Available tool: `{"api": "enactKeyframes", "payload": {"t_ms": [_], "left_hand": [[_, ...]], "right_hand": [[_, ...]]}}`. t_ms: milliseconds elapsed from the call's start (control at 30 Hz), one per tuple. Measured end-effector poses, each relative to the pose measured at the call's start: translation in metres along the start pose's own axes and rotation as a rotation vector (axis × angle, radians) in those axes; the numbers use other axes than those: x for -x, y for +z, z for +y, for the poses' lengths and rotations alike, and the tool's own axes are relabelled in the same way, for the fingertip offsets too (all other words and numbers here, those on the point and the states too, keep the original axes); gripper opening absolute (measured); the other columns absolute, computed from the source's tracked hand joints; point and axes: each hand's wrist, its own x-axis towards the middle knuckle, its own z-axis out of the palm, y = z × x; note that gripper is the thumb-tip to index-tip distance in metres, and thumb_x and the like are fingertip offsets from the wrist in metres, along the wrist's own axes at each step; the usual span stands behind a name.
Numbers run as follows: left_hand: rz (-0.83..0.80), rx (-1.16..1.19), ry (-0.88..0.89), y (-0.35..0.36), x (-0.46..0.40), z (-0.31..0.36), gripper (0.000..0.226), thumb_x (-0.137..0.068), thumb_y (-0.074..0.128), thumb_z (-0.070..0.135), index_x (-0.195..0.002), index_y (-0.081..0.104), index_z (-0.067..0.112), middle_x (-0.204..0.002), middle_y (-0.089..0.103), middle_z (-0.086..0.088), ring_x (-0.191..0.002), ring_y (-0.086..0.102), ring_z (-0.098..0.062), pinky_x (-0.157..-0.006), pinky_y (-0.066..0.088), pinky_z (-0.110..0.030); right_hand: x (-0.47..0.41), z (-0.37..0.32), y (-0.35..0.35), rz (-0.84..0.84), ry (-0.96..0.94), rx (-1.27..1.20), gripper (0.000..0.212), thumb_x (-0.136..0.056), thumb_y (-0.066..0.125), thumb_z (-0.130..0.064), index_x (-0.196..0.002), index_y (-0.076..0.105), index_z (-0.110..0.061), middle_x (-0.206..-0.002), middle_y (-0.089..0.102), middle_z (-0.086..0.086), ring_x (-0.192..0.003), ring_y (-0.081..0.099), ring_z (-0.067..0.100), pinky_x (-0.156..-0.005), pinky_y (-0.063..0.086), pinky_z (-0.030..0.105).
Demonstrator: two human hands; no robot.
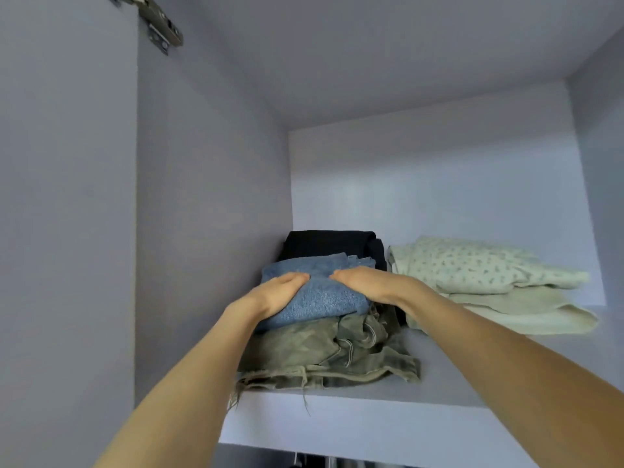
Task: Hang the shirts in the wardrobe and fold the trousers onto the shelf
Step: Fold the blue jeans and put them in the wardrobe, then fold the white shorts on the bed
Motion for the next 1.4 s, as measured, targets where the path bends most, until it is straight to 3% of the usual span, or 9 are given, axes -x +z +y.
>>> {"api": "enactKeyframes", "payload": {"t_ms": [100,267,400,500,600,767,933,1067,1400], "left_hand": [[0.116,-0.119,-0.077,0.002,0.022,0.011,0.051,-0.095,0.023,0.057,-0.141,0.036,0.039,-0.151,0.033,0.003,-0.138,0.03,-0.022,-0.115,0.018,-0.038],[0.529,-0.072,0.059,0.012,0.119,0.026,0.047,-0.094,0.05,0.028,-0.139,0.042,0.023,-0.141,0.047,-0.005,-0.128,0.043,-0.024,-0.1,0.031,-0.025],[0.708,-0.126,0.046,0.039,0.228,0.024,0.041,-0.089,0.056,0.023,-0.13,0.051,0.023,-0.131,0.049,0.002,-0.116,0.048,-0.014,-0.083,0.029,-0.013],[0.706,-0.175,-0.049,0.067,0.307,0.022,0.039,-0.09,0.056,0.02,-0.129,0.052,0.018,-0.129,0.051,0.0,-0.112,0.052,-0.021,-0.086,0.034,-0.017],[0.613,-0.245,-0.208,0.1,0.4,0.012,0.041,-0.091,0.056,0.019,-0.131,0.05,0.013,-0.132,0.051,-0.005,-0.12,0.049,-0.024,-0.098,0.034,-0.025],[0.541,-0.226,-0.561,0.144,0.564,-0.013,0.042,-0.092,0.055,0.024,-0.133,0.049,0.015,-0.133,0.051,-0.003,-0.122,0.048,-0.02,-0.099,0.034,-0.023],[0.566,-0.186,-0.98,0.155,0.716,-0.037,0.037,-0.092,0.055,0.022,-0.128,0.054,0.014,-0.127,0.055,-0.007,-0.11,0.056,-0.023,-0.092,0.034,-0.021],[0.729,-0.216,-1.252,0.134,0.83,-0.054,0.035,-0.092,0.056,0.022,-0.125,0.056,0.012,-0.124,0.057,-0.008,-0.114,0.054,-0.024,-0.09,0.036,-0.024],[1.22,-0.396,-1.705,0.017,1.075,-0.052,0.03,-0.092,0.054,0.017,-0.12,0.058,0.011,-0.121,0.059,-0.007,-0.112,0.055,-0.021,-0.091,0.037,-0.024]], "right_hand": [[0.02,-0.001,0.005,0.116,-0.058,-0.023,0.047,-0.101,0.02,-0.027,-0.137,0.04,-0.004,-0.148,0.032,0.016,-0.136,0.028,0.028,-0.114,0.018,0.038],[0.091,-0.013,0.041,0.75,-0.449,-0.144,0.031,-0.092,0.047,-0.013,-0.119,0.06,-0.006,-0.129,0.056,0.009,-0.126,0.044,0.026,-0.11,0.026,0.042],[0.162,-0.015,0.094,0.799,-0.676,-0.318,0.03,-0.084,0.046,-0.009,-0.107,0.065,-0.004,-0.112,0.062,0.005,-0.109,0.052,0.02,-0.1,0.034,0.023],[0.215,-0.018,0.142,0.491,-0.687,-0.539,0.026,-0.089,0.046,-0.009,-0.109,0.063,-0.009,-0.107,0.058,-0.007,-0.101,0.053,0.009,-0.089,0.036,0.009],[0.267,-0.02,0.198,0.101,-0.58,-0.717,0.021,-0.093,0.048,-0.003,-0.109,0.06,-0.008,-0.106,0.063,0.002,-0.096,0.058,0.008,-0.08,0.042,0.007],[0.343,-0.023,0.297,-0.257,-0.559,-0.602,0.02,-0.091,0.05,-0.002,-0.107,0.063,-0.002,-0.099,0.067,0.01,-0.091,0.062,0.022,-0.077,0.043,0.011],[0.425,-0.081,0.396,-0.683,-0.736,-0.43,0.02,-0.091,0.052,-0.006,-0.106,0.066,-0.007,-0.096,0.069,0.006,-0.094,0.065,0.023,-0.084,0.046,0.023],[0.499,-0.17,0.465,-0.98,-0.884,-0.379,0.023,-0.093,0.049,-0.012,-0.111,0.064,-0.013,-0.1,0.068,0.001,-0.098,0.064,0.018,-0.09,0.046,0.029],[0.685,-0.433,0.582,-1.4,-1.225,-0.274,0.03,-0.095,0.04,-0.018,-0.119,0.058,-0.015,-0.112,0.065,0.004,-0.102,0.058,0.017,-0.084,0.04,0.022]]}}
